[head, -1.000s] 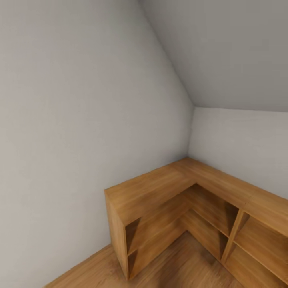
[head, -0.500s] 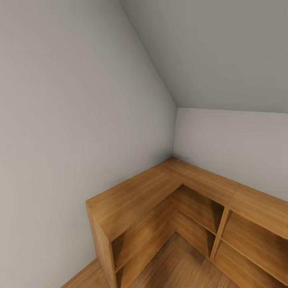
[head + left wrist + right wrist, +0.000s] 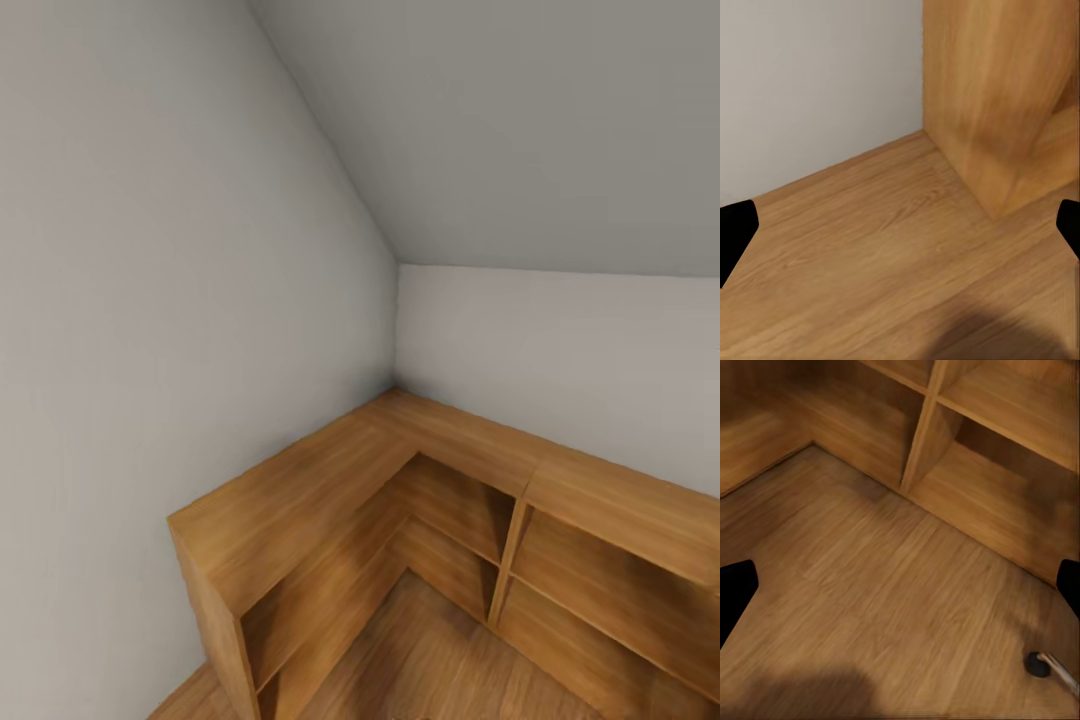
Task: In the bedroom, organize the workspace by keeping the computer under the desk, ensuring the monitor is on the desk, placing the keyboard on the desk next to the monitor, placing the mouse on the desk next to the keyboard, moving the folder from the swivel chair onto the desk next to the mouse, stacking the notebook on top of the folder with the pen on top of the notebook, and positioning the swivel chair next to the desk.
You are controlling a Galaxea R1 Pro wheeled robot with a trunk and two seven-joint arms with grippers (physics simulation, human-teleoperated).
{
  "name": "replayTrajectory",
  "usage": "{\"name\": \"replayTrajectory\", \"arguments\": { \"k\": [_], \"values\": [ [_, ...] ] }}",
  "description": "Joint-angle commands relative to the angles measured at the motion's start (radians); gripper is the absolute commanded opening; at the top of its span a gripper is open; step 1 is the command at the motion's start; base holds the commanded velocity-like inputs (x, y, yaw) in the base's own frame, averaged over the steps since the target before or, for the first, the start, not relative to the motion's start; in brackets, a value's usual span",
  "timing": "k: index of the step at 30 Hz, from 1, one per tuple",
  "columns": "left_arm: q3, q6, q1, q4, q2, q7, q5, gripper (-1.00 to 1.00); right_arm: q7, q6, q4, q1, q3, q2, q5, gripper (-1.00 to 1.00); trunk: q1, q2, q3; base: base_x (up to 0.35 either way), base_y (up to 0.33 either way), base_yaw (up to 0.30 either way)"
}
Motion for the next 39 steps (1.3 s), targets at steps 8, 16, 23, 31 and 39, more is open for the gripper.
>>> {"name": "replayTrajectory", "arguments": {
  "k": [8, 16, 23, 31, 39],
  "values": [
    [-0.006, -0.001, 0.001, -0.002, 0.0, 0.002, 0.009, 1.0, -0.001, -0.004, 0.002, -0.001, 0.006, 0.0, -0.013, 1.0, 0.0, -0.001, -0.009, 0.0, 0.0, -0.255],
    [-0.006, -0.001, 0.0, -0.003, 0.0, 0.002, 0.009, 1.0, 0.0, -0.004, 0.002, -0.001, 0.005, 0.0, -0.014, 1.0, 0.0, -0.001, -0.016, 0.0, 0.0, -0.254],
    [-0.006, -0.001, 0.001, -0.003, 0.0, 0.002, 0.009, 1.0, 0.001, -0.004, 0.002, -0.001, 0.005, -0.001, -0.014, 1.0, 0.0, -0.001, -0.023, 0.014, 0.05, -0.253],
    [-0.006, -0.001, 0.001, -0.003, 0.0, 0.002, 0.009, 1.0, 0.001, -0.004, 0.002, -0.001, 0.005, -0.001, -0.013, 1.0, 0.0, -0.001, -0.029, 0.143, 0.225, -0.253],
    [-0.006, -0.001, 0.001, -0.002, 0.0, 0.002, 0.009, 1.0, 0.001, -0.004, 0.002, -0.001, 0.007, -0.003, -0.01, 1.0, 0.0, -0.001, -0.034, 0.041, 0.05, -0.255]
  ]
}}
